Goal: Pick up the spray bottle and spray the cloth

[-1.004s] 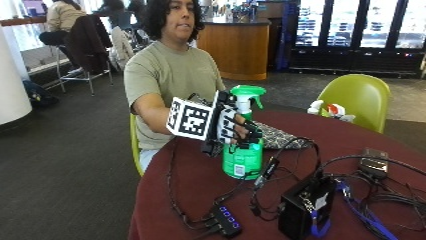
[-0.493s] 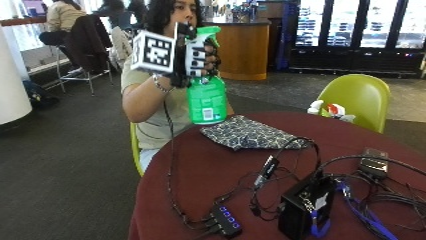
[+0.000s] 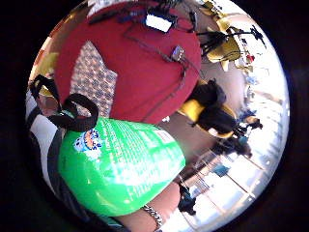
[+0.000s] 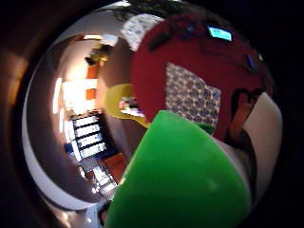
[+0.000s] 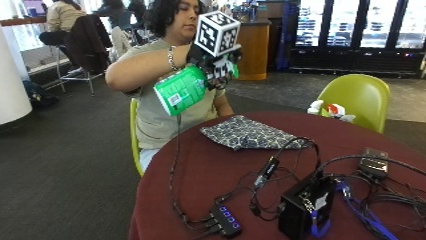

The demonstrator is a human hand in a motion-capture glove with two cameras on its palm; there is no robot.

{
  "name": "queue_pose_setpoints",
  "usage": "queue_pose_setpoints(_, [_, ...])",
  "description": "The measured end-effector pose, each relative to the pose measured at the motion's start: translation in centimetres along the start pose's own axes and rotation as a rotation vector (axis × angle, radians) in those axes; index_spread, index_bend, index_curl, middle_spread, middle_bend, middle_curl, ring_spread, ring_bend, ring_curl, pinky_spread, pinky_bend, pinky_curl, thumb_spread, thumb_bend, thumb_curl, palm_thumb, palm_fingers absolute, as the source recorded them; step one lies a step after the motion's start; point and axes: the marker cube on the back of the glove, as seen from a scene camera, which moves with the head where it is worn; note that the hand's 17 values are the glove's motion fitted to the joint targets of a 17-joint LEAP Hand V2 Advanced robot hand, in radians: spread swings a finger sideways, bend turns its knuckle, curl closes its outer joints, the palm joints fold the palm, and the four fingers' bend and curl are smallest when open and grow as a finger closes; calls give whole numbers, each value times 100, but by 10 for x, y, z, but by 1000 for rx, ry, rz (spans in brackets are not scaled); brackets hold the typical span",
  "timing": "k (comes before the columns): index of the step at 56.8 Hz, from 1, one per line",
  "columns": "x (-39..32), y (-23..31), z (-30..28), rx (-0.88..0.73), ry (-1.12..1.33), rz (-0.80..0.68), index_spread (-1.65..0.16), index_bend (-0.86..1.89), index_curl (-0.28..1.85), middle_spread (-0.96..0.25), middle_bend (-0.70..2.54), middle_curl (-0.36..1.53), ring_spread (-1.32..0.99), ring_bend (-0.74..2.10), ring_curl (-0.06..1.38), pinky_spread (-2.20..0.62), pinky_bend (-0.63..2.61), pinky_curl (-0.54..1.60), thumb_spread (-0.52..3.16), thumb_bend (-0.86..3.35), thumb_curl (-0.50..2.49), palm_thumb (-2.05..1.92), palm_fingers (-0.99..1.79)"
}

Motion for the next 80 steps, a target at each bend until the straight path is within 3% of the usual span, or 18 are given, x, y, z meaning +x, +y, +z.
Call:
queue_pose_setpoints(17, [-5, -47, 120, -315, 306, 116, -26, 40, 52, -20, 58, 50, -19, 56, 45, -27, 36, 38, 29, -3, 77, 89, 137])
queue_pose_setpoints(28, [-3, -64, 149, -358, 353, 151, -26, 40, 53, -19, 58, 50, -19, 56, 45, -27, 36, 37, 31, -3, 78, 89, 136])
queue_pose_setpoints(33, [-18, -67, 125, -270, 254, 135, -26, 39, 53, -19, 58, 50, -19, 56, 45, -27, 36, 37, 31, -3, 79, 89, 136])
queue_pose_setpoints(43, [-60, -79, 30, 68, -84, -18, -26, 38, 53, -19, 58, 50, -19, 56, 45, -26, 36, 37, 31, -3, 80, 89, 136])
queue_pose_setpoints(51, [-104, -113, -12, 320, -495, -165, -25, 38, 54, -19, 58, 50, -19, 56, 45, -26, 36, 37, 32, -3, 80, 89, 136])
queue_pose_setpoints(68, [-202, -199, 23, 393, -1085, -360, -26, 38, 55, -19, 58, 50, -18, 54, 45, -26, 37, 37, 31, -3, 82, 89, 135])
queue_pose_setpoints(80, [-251, -239, 66, 409, -1044, -458, -26, 39, 55, -18, 58, 50, -17, 52, 45, -25, 37, 37, 32, -3, 82, 91, 135])
